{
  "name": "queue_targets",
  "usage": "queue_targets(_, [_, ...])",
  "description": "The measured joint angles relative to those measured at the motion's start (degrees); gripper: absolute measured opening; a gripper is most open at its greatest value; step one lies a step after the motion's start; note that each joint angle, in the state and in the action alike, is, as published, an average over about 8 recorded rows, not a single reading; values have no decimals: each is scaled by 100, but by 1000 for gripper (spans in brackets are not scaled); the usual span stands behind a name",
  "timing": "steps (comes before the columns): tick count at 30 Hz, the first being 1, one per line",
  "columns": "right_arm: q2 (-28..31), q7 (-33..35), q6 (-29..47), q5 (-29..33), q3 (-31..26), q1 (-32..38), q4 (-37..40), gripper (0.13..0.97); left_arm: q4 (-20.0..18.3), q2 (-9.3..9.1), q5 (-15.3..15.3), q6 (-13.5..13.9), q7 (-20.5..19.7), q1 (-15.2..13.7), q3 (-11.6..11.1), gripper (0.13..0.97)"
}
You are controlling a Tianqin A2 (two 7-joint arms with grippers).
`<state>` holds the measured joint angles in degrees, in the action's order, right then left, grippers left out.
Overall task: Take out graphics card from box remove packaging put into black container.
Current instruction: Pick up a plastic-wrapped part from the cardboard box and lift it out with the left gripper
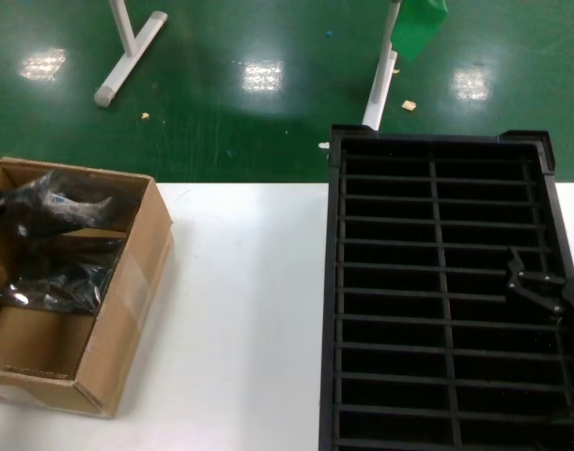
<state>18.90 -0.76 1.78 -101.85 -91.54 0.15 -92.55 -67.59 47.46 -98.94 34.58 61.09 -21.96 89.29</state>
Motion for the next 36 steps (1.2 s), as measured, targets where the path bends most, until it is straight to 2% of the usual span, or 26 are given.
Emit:
queue_targets(6, [0,0,0,0,0,0,0,966,-338,133,-114,203,-120,-102,-7,142])
queue_targets(18, [0,0,0,0,0,0,0,966,-944,435,96,328,-810,-429,297,142])
queue_targets(27, [0,0,0,0,0,0,0,966,-1317,583,55,469,-1143,-639,345,142])
queue_targets(36, [0,0,0,0,0,0,0,966,-1730,671,-92,785,-1362,-791,413,142])
